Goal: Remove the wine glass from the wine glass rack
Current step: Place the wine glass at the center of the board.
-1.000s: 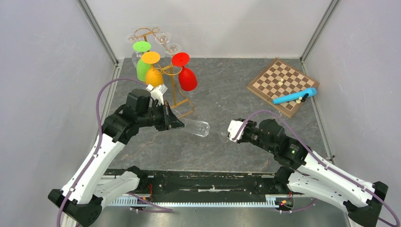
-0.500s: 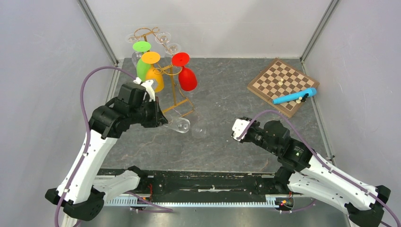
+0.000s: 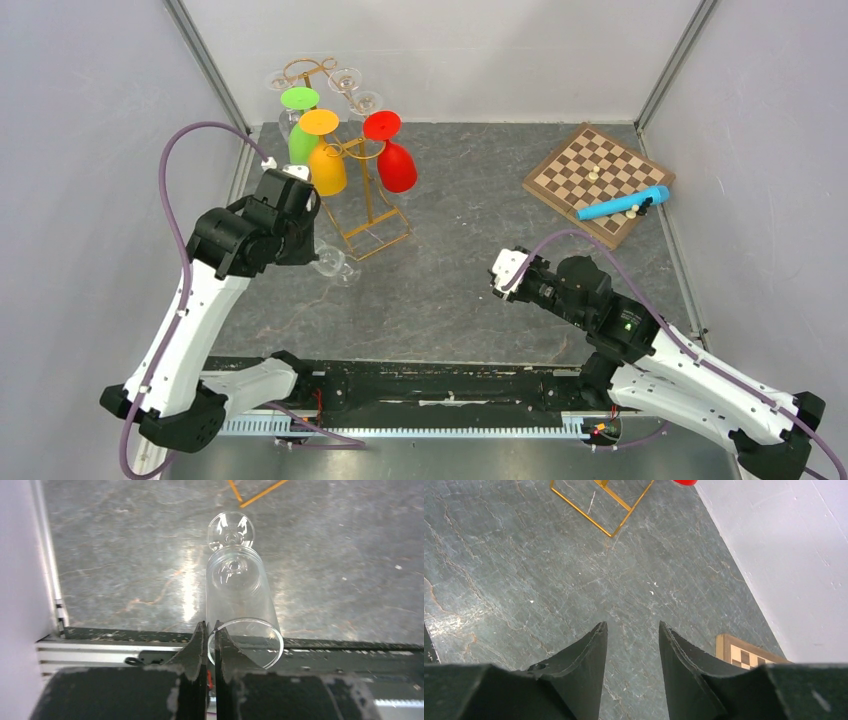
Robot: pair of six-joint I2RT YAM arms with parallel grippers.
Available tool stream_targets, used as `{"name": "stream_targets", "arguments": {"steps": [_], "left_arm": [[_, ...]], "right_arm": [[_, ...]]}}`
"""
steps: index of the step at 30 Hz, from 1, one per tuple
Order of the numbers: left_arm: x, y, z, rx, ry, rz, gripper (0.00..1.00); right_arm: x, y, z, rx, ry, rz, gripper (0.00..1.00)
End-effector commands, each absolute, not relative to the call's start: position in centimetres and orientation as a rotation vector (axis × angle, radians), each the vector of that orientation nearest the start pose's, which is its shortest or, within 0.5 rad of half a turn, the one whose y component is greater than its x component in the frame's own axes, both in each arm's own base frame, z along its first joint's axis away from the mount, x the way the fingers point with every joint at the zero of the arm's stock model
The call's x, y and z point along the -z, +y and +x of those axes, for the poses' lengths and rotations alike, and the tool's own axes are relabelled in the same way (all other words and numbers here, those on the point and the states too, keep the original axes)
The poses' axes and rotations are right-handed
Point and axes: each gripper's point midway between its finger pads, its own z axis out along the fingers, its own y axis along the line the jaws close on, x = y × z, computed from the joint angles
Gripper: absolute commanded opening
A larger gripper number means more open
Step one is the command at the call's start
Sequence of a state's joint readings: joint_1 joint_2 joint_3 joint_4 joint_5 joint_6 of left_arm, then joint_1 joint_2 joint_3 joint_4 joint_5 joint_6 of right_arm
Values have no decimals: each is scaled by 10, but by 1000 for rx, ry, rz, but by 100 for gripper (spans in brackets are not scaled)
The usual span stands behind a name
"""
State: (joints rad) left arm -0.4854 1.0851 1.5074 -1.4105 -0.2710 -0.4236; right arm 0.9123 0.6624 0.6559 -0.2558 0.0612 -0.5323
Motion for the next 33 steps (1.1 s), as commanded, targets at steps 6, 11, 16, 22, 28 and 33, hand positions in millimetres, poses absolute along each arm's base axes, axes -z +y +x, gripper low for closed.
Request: {"name": "stream_targets", "arguments": {"steps": [6, 11, 16, 22, 28, 33], "left_arm": [[-290, -28, 213, -304, 2422, -37, 2], [-289, -21, 224, -376, 2420, -26, 2], [-285, -13, 238, -349, 2440, -61, 2], [-281, -14, 253, -272, 2463, -99, 2], [-272, -10, 264, -205, 2516, -158, 2], [-265, -10, 271, -190, 2552, -175, 2]], "right_arm": [[-235, 210, 201, -271, 1457, -1094, 46], [-232, 207, 201, -283, 1495, -1063, 48], [-232, 202, 203, -263, 1544, -1030, 49], [-230, 202, 203, -262, 1560, -1041, 50], [-232, 204, 204, -260, 1582, -1056, 50], [-233, 202, 205, -252, 1584, -1050, 51]]}}
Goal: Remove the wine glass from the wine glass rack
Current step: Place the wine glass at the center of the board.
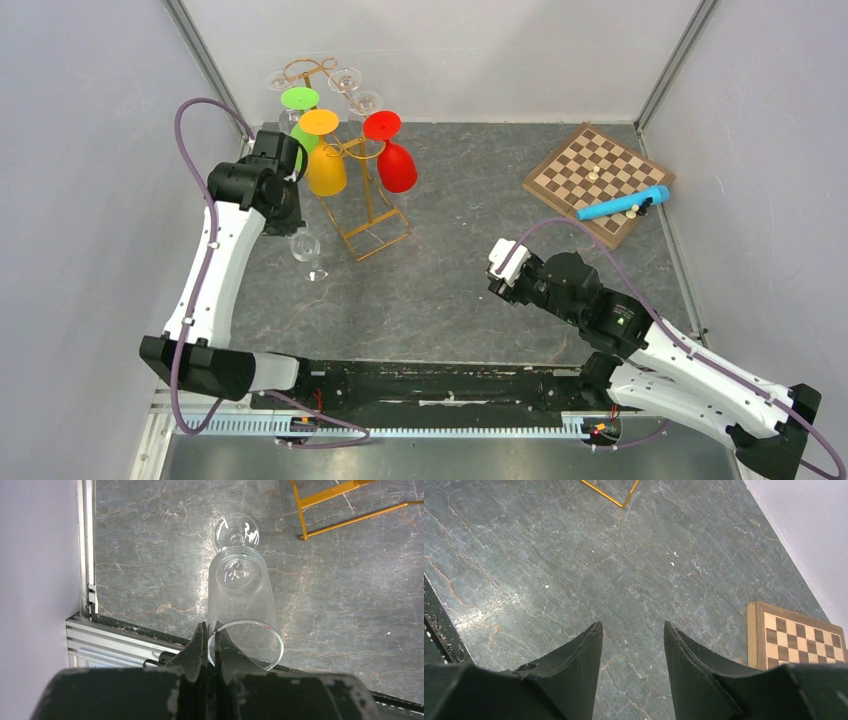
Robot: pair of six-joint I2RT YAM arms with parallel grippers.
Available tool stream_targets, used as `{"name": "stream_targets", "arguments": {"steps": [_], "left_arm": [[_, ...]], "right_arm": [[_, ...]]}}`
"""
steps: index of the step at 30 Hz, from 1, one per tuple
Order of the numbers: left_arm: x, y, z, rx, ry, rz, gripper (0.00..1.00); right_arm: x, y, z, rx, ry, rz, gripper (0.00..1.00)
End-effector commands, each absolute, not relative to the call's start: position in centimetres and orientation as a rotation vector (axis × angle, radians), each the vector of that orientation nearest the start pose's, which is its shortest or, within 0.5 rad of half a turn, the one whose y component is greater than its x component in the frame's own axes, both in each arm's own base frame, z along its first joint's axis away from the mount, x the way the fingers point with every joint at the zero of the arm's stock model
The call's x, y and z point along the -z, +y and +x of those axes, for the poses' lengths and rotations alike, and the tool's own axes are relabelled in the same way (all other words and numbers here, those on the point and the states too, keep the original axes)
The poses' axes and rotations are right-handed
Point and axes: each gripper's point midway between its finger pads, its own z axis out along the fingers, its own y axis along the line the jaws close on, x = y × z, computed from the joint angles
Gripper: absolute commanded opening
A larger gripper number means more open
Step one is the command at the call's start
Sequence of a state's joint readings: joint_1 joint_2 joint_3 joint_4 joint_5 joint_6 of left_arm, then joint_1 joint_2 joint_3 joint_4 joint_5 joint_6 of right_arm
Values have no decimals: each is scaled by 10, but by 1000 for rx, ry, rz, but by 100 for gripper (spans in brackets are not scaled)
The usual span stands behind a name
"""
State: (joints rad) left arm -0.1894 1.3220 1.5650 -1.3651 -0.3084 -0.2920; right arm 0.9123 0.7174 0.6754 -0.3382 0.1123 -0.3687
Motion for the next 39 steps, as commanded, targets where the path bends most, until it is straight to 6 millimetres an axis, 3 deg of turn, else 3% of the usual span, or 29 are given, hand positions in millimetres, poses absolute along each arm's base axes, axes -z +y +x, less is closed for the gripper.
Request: {"name": "stream_targets", "arguments": {"steps": [1, 12, 21, 29, 39], "left_arm": [[-264, -10, 272, -190, 2559, -174, 2], [-255, -5, 276, -227, 2591, -191, 3], [-254, -3, 275, -239, 2586, -202, 22], [-255, -2, 275, -246, 2578, -206, 30], [-270, 5, 270, -272, 2515, -226, 38]], "right_arm": [[-232, 202, 205, -249, 1583, -1049, 51], [-228, 197, 206, -213, 1587, -1061, 53], [-229, 193, 207, -202, 1599, -1039, 58], [-234, 189, 212, -166, 1605, -1010, 66], [-253, 201, 222, -190, 1602, -965, 72]]}}
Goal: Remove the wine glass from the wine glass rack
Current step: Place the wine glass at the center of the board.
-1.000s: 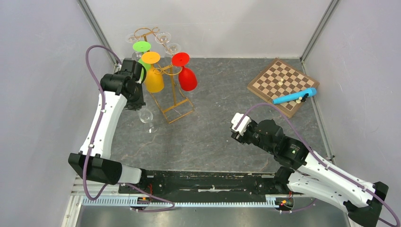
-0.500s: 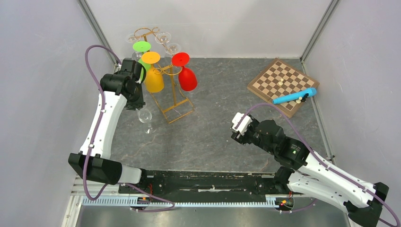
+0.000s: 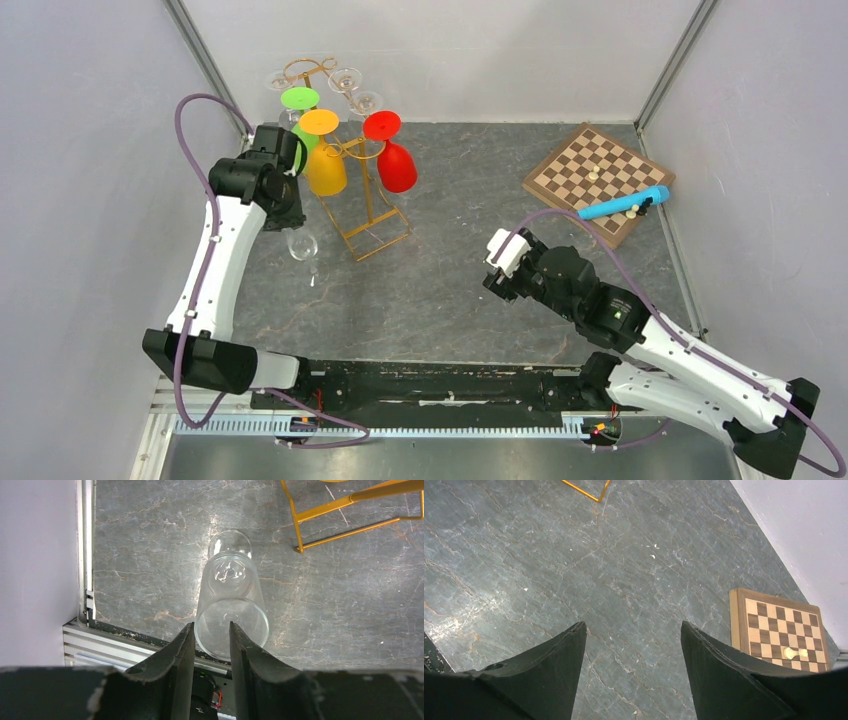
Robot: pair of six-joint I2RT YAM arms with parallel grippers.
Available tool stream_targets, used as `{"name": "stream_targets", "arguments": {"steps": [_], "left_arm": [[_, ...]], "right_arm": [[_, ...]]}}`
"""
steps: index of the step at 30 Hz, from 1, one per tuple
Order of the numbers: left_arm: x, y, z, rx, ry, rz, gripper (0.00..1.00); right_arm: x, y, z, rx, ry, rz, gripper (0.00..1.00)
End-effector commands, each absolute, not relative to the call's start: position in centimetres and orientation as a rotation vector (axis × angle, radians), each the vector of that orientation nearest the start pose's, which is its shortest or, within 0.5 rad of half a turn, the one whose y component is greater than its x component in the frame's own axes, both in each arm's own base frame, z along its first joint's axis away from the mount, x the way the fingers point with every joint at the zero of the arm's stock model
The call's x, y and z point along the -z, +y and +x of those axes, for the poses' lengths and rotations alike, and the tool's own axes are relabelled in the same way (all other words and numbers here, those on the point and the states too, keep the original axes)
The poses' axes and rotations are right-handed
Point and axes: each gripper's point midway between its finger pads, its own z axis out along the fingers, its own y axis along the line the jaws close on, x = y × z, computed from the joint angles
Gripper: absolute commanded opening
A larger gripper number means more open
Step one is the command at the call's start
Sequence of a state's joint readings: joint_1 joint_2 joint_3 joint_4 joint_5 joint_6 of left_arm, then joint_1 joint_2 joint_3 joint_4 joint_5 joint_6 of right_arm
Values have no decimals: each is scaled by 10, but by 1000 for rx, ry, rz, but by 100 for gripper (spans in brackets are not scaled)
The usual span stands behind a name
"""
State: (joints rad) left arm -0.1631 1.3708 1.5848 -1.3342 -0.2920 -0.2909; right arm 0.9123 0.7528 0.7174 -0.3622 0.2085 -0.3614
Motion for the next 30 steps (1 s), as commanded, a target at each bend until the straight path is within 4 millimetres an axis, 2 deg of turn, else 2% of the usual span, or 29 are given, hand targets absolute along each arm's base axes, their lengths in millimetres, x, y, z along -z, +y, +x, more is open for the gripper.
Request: {"name": "stream_targets", "arguments": {"steps": [1, 10, 15, 18, 24, 30], "left_arm": [[-272, 6, 269, -276, 2507, -231, 38], [-284, 12, 262, -290, 2458, -253, 46], [-294, 12, 257, -270, 2420, -263, 54], [-299, 11, 253, -253, 2402, -261, 64], [-307, 6, 246, -194, 2376, -252, 75], [-317, -15, 241, -30, 2341, -186, 78]], "right_arm": [[-256, 203, 223, -195, 1600, -957, 73], [-283, 214, 235, -216, 1574, -877, 83], [-299, 227, 237, -276, 1545, -856, 84], [-307, 235, 239, -325, 1545, -811, 85], [-333, 252, 246, -431, 1541, -691, 86], [-368, 277, 257, -542, 1546, -597, 87]]}}
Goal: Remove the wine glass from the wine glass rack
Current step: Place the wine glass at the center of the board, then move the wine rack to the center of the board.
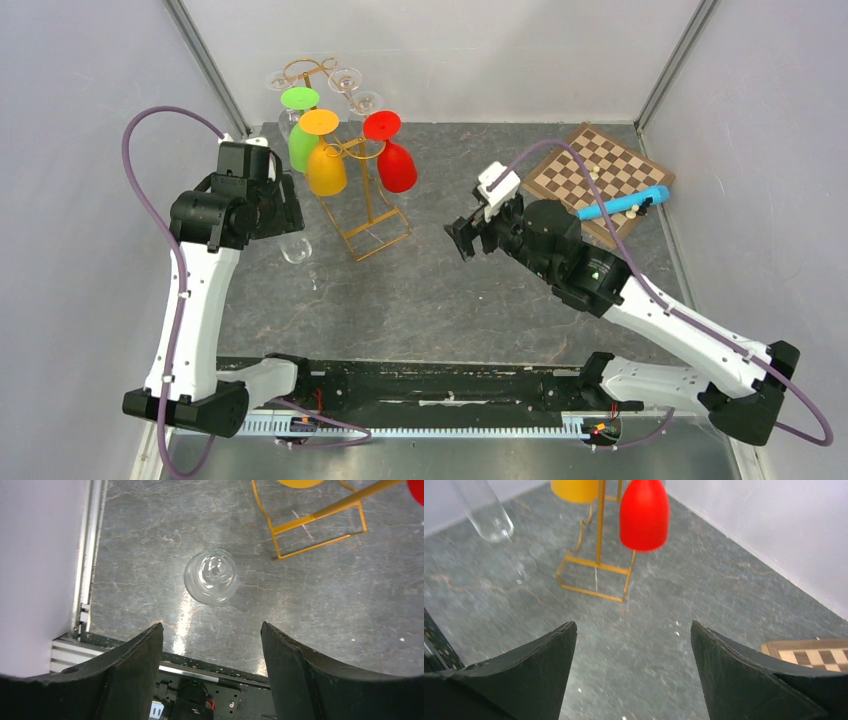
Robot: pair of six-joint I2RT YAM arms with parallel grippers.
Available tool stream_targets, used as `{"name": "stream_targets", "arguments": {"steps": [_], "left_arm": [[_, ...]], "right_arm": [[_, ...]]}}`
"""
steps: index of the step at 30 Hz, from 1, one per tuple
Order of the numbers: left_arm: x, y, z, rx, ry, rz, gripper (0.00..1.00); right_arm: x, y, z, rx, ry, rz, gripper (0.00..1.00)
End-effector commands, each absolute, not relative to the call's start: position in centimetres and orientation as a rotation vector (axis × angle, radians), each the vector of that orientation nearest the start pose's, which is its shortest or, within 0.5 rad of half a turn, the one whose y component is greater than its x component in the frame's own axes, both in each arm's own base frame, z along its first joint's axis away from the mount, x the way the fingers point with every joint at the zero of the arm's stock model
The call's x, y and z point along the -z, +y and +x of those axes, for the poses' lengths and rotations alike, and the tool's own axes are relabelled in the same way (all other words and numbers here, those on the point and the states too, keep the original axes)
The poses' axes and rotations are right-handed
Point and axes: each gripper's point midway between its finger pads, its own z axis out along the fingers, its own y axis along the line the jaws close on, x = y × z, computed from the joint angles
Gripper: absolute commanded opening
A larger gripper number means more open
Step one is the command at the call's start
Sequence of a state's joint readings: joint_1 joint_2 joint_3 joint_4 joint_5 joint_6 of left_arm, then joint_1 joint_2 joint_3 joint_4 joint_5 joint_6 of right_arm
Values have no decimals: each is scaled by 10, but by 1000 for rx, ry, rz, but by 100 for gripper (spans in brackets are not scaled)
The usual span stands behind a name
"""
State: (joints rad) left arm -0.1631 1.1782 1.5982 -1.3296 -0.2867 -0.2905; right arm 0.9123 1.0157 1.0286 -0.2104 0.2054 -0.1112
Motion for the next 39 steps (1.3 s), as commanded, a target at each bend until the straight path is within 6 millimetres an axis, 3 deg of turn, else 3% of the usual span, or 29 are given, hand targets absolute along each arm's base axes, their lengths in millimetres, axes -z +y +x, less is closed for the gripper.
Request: {"name": "stream_targets", "arguments": {"steps": [1, 6, 15, 29, 39], "left_arm": [[-320, -17, 240, -10, 2332, -179, 78], [-328, -22, 234, 41, 2293, -160, 79], [-328, -27, 226, 84, 2266, -148, 80], [-325, -35, 223, 145, 2251, -138, 82], [-321, -32, 222, 109, 2251, -130, 82]], "right_arm": [[-374, 282, 259, -567, 1548, -577, 86], [-400, 310, 264, -732, 1563, -470, 83], [-419, 339, 280, -958, 1525, -224, 76], [-403, 363, 325, -1202, 1555, 132, 65], [-392, 387, 348, -1309, 1593, 234, 59]]}}
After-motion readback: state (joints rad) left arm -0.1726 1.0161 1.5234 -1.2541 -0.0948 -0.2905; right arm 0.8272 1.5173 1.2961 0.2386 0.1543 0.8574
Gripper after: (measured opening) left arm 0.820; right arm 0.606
